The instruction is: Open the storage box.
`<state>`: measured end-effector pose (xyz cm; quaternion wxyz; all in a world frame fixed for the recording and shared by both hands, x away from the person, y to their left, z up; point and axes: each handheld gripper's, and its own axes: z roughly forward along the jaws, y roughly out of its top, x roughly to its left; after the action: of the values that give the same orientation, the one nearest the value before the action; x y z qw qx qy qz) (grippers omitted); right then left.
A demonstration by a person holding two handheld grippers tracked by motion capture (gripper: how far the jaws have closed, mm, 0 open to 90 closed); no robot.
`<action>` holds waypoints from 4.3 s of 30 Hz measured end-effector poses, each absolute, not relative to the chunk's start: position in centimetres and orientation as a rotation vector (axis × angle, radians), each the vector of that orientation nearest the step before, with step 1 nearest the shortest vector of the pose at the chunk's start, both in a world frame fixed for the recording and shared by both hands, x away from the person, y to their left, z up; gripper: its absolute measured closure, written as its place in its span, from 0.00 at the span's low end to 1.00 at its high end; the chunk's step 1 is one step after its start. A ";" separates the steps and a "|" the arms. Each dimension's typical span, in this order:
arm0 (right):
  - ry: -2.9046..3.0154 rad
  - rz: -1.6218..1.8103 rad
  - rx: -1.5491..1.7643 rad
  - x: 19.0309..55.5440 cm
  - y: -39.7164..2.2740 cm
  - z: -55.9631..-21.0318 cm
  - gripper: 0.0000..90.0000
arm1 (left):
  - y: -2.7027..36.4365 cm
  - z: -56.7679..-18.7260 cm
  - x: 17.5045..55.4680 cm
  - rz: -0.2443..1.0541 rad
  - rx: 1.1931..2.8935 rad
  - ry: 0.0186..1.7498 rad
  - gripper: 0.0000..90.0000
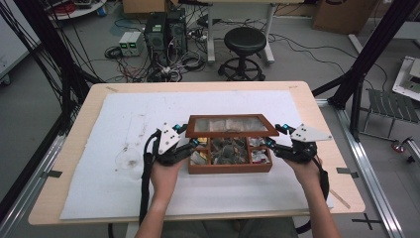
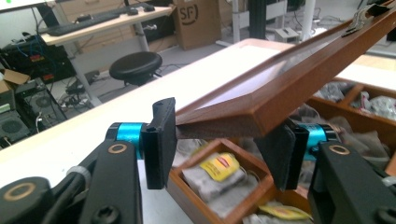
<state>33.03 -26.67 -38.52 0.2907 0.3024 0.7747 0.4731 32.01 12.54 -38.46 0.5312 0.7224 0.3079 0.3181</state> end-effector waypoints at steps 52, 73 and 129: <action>2.025 1.168 0.954 44.6 -24.1 -38.9 0.61 | 12.4 -41.3 44.2 0.611 1.731 0.950 0.64; 2.033 1.175 1.086 47.1 -24.1 -41.7 0.63 | 12.7 -42.4 46.9 0.534 1.696 0.996 0.68; 2.029 1.179 1.129 45.2 -24.7 -39.6 0.39 | 14.7 -46.0 49.7 0.063 1.457 1.398 0.42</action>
<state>45.20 -24.70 -39.62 0.2654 0.4180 0.7512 0.4365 49.69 14.67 -46.05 0.5320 0.6108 0.5859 0.0264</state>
